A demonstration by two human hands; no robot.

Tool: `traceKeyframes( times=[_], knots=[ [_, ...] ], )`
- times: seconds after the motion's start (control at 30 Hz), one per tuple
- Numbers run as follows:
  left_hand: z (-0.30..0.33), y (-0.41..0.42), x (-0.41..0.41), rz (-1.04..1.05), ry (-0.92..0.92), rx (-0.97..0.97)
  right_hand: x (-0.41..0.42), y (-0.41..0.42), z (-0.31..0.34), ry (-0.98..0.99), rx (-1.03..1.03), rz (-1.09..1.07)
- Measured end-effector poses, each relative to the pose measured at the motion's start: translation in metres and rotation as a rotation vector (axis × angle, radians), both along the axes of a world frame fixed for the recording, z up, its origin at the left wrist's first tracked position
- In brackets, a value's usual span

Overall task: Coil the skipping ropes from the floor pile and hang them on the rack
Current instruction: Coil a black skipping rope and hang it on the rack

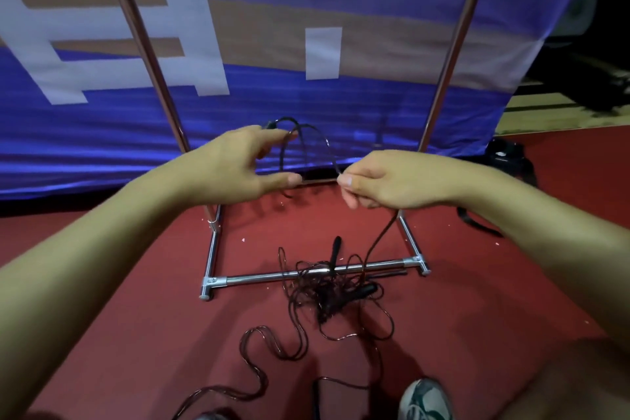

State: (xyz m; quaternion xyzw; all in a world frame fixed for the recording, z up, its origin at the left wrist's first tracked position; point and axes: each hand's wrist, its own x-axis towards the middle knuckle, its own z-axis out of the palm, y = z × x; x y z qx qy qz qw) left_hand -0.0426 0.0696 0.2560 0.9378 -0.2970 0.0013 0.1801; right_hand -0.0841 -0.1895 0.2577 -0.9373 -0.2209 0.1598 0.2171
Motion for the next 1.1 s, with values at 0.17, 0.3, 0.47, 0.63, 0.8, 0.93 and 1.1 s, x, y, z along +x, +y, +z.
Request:
traceKeyframes(
  times=[0.17,0.3,0.47,0.63,0.8,0.93,1.1],
  knots=[
    [0.011,0.002,-0.002,0.035,-0.073,-0.013,-0.001,-0.007,0.005,0.059,-0.180,0.022],
    [0.005,-0.008,-0.009,-0.110,-0.009,-0.008,-0.003,-0.001,0.004,-0.073,-0.155,0.055],
    [-0.009,-0.028,-0.011,-0.221,-0.054,-0.066,-0.001,0.011,0.008,-0.212,0.027,0.021],
    [-0.010,0.003,0.007,-0.177,-0.143,-0.004,0.014,-0.004,-0.016,0.178,-0.010,-0.080],
    [-0.026,0.062,0.030,0.077,-0.045,0.137,0.030,-0.031,-0.042,0.292,-0.091,-0.094],
    [-0.035,0.051,0.026,0.034,-0.059,0.078,0.027,-0.027,-0.034,0.050,-0.062,0.006],
    [-0.023,0.013,0.012,-0.016,-0.058,0.038,0.019,-0.010,-0.017,0.050,0.029,0.089]
  ],
)
